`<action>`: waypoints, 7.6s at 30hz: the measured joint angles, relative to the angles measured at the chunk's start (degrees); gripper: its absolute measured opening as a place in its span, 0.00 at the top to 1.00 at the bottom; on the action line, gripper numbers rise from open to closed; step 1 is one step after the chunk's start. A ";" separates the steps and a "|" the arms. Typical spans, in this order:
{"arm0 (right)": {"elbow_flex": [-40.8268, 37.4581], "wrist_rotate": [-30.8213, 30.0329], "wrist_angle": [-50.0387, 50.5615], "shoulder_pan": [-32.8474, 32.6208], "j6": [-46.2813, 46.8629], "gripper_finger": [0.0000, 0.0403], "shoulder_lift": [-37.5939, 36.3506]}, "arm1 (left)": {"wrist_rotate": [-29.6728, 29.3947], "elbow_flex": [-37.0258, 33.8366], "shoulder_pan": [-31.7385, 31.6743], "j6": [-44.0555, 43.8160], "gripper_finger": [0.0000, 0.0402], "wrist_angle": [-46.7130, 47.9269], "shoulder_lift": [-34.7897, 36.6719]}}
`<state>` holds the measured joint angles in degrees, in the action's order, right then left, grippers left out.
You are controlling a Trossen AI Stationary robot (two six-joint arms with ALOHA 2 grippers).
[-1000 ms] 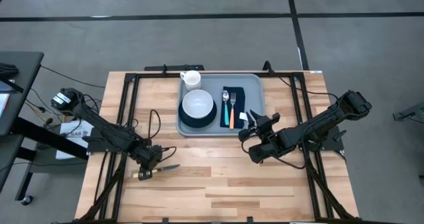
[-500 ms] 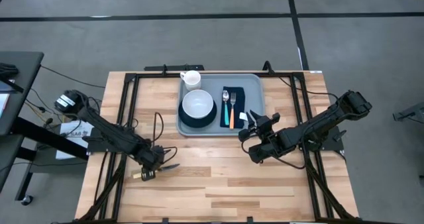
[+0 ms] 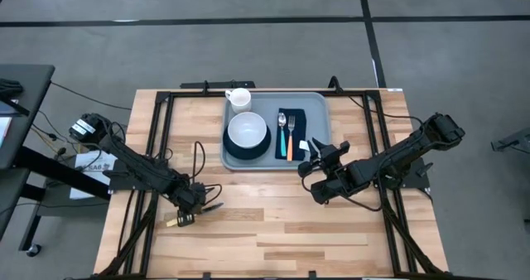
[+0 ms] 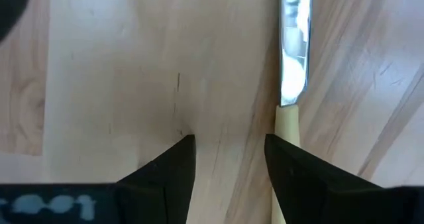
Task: Set up tray
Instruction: Put the knife on the black table napkin on the gray serving tray
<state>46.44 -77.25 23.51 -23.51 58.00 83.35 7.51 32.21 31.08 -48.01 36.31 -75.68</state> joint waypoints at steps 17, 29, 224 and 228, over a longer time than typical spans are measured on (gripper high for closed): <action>0.00 0.71 0.02 0.00 -0.02 0.83 0.00 | -3.87 6.99 0.04 -1.89 0.58 6.63 -0.57; 0.00 0.90 0.04 0.00 -0.04 0.83 0.00 | -0.68 6.93 0.17 -6.02 0.58 2.04 -5.07; 6.47 67.76 -71.15 1.42 -91.58 0.83 11.58 | 57.11 53.72 -26.74 92.17 0.93 5.94 -21.05; 6.46 63.37 -69.22 -0.88 -96.08 0.83 11.32 | 54.21 53.72 -26.47 91.92 0.93 8.74 -21.03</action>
<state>52.90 -13.88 -45.72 -24.38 -38.08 94.67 61.72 85.93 4.61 43.91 45.05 -96.71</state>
